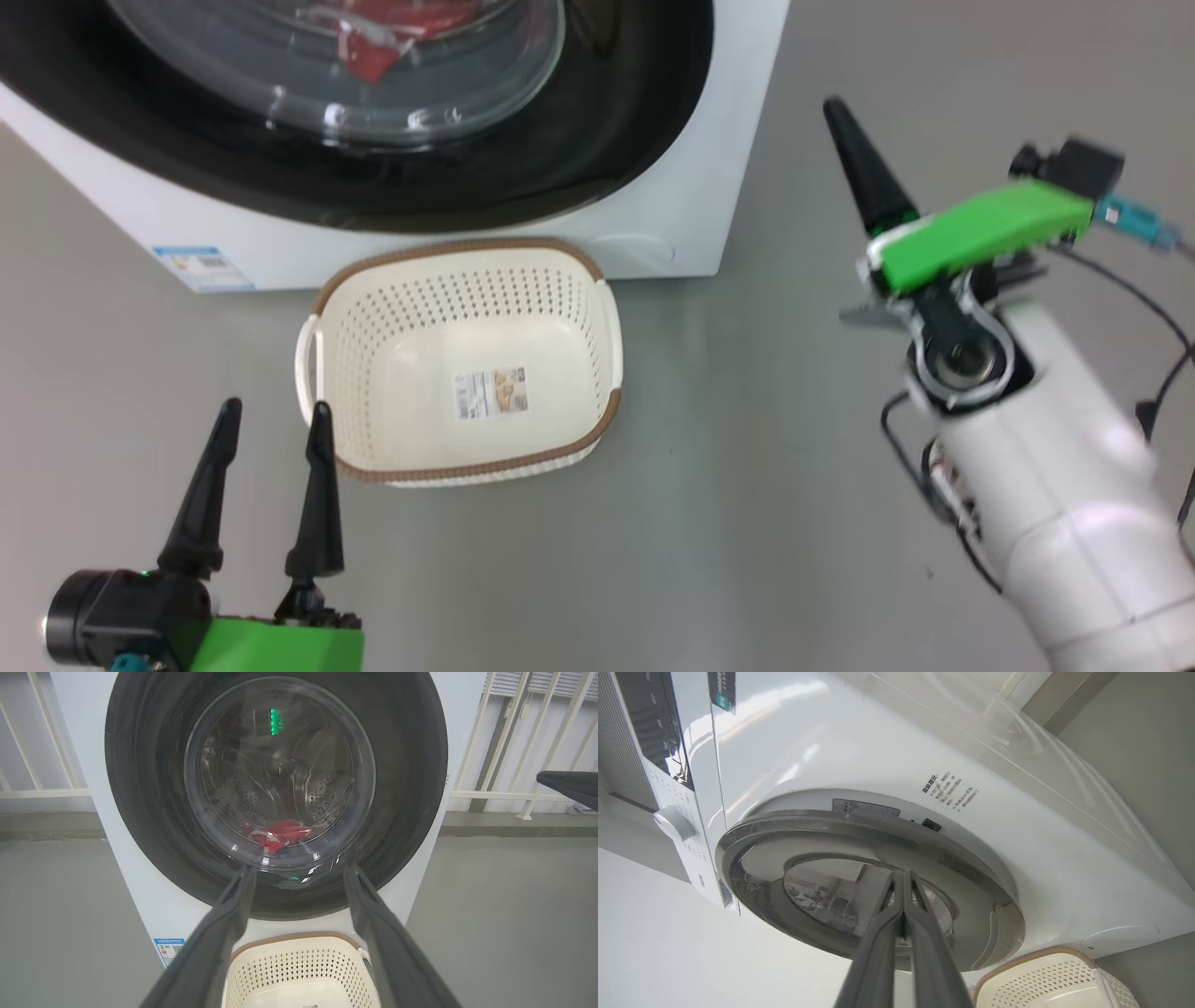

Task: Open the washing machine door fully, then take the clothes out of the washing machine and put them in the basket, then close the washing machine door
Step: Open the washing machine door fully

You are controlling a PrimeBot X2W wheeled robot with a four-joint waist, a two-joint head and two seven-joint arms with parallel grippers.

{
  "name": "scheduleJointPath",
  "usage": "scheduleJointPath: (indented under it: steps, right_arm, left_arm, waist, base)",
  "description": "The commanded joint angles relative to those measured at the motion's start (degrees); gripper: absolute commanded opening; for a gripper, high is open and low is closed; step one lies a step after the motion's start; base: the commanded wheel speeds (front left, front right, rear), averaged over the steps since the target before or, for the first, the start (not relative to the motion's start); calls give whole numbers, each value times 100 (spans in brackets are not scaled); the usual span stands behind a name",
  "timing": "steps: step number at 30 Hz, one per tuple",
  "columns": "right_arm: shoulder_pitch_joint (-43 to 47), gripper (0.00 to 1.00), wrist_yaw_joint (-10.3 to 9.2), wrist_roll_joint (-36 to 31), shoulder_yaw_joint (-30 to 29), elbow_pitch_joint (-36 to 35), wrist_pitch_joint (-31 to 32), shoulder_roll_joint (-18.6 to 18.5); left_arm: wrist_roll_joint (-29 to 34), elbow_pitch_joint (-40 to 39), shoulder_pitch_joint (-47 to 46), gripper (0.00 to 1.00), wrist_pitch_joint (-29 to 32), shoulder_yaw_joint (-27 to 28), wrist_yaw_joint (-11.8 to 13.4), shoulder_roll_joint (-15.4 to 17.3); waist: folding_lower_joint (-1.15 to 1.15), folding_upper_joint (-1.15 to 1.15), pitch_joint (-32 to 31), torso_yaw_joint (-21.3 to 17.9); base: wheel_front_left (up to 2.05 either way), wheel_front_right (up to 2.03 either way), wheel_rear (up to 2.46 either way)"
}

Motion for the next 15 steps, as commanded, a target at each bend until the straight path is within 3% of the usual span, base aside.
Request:
scheduleJointPath:
  steps: [1, 7, 15]
  right_arm:
    - [-306, 0, -4, 310, -10, -56, 242, 25]
    - [-939, 0, -4, 997, -182, 196, 1046, -56]
    - [-1680, 0, -4, 1151, -327, 524, 1440, -255]
  left_arm:
    - [-21, -152, -187, 100, -50, 139, 5, 82]
    - [-43, -145, -322, 100, -50, 17, 10, 82]
    - [-91, -145, -507, 100, -50, -94, 10, 82]
  waist:
    - [0, 0, 218, 149]
    - [0, 0, 469, 280]
    - [0, 0, 820, 456]
  base:
    - [0, 0, 0]
    - [0, 0, 0]
    - [0, 0, 0]
